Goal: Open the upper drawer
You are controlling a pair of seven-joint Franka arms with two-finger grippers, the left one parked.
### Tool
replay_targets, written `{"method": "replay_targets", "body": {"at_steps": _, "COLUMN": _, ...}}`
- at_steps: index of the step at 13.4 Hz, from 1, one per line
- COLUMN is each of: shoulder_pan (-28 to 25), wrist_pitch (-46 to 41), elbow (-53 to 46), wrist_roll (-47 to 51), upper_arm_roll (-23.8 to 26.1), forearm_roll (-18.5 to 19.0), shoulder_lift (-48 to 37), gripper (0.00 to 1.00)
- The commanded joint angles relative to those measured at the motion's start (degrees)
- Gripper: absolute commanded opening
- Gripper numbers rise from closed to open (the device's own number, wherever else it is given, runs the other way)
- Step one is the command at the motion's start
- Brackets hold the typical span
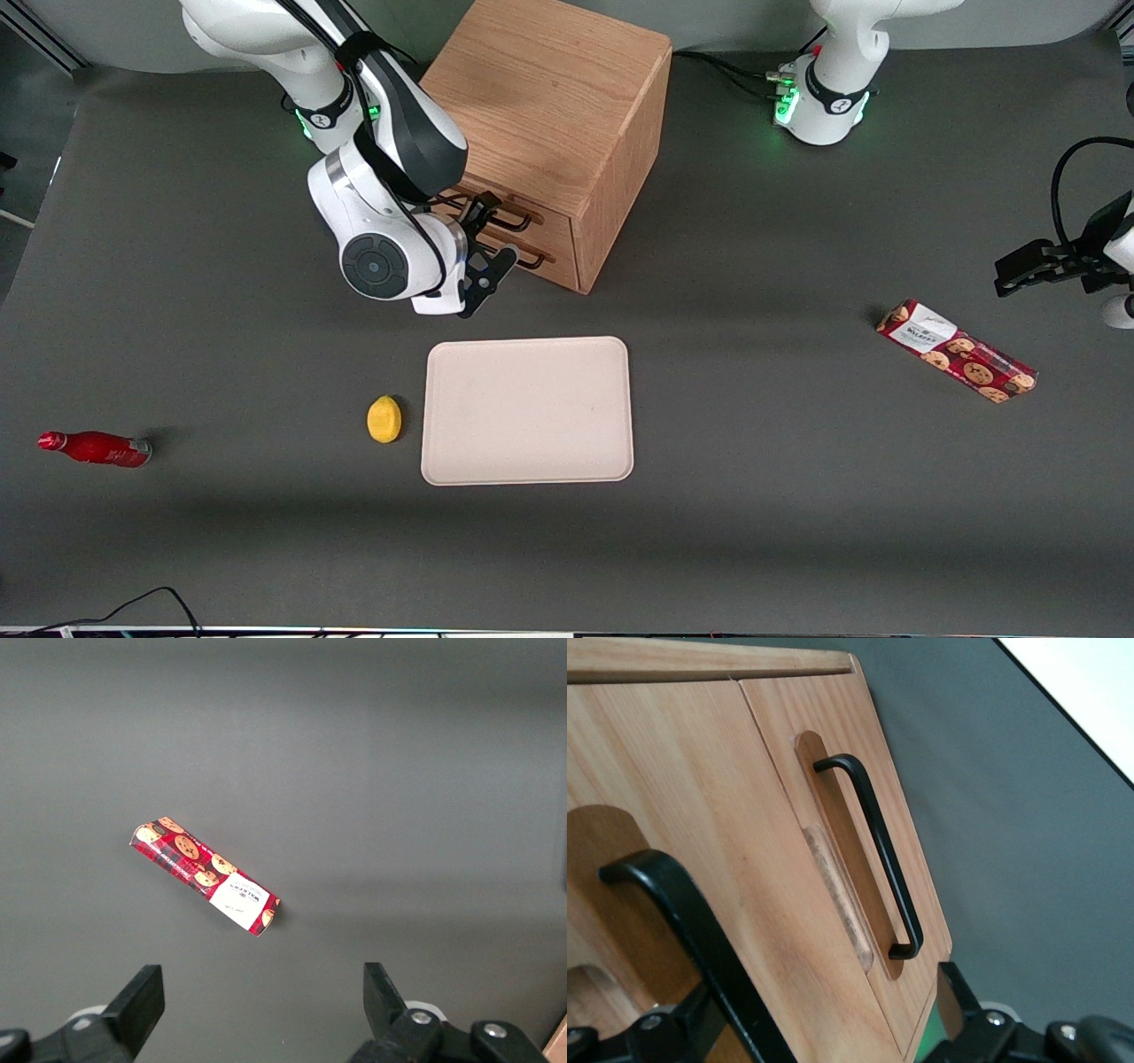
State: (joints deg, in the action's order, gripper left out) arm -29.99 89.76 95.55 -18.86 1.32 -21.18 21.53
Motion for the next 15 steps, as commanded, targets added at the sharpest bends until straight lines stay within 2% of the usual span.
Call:
{"method": "replay_targets", "body": {"at_steps": 1, "shoulder_pan": 0.4, "wrist_pitch": 3.0, "elbow": 0.9, "wrist_roll": -1.4, "upper_arm_roll": 0.0, "forearm_roll": -0.5, "shoulder_lift": 1.4, "gripper": 1.00}}
{"method": "replay_targets", "body": {"at_steps": 15, "shoulder_pan": 2.2, "wrist_pitch": 3.5, "elbow": -1.3, "wrist_roll": -4.4, "upper_arm_roll": -0.9, "forearm_roll": 1.7, "shoulder_lift": 1.9, "gripper": 1.00}}
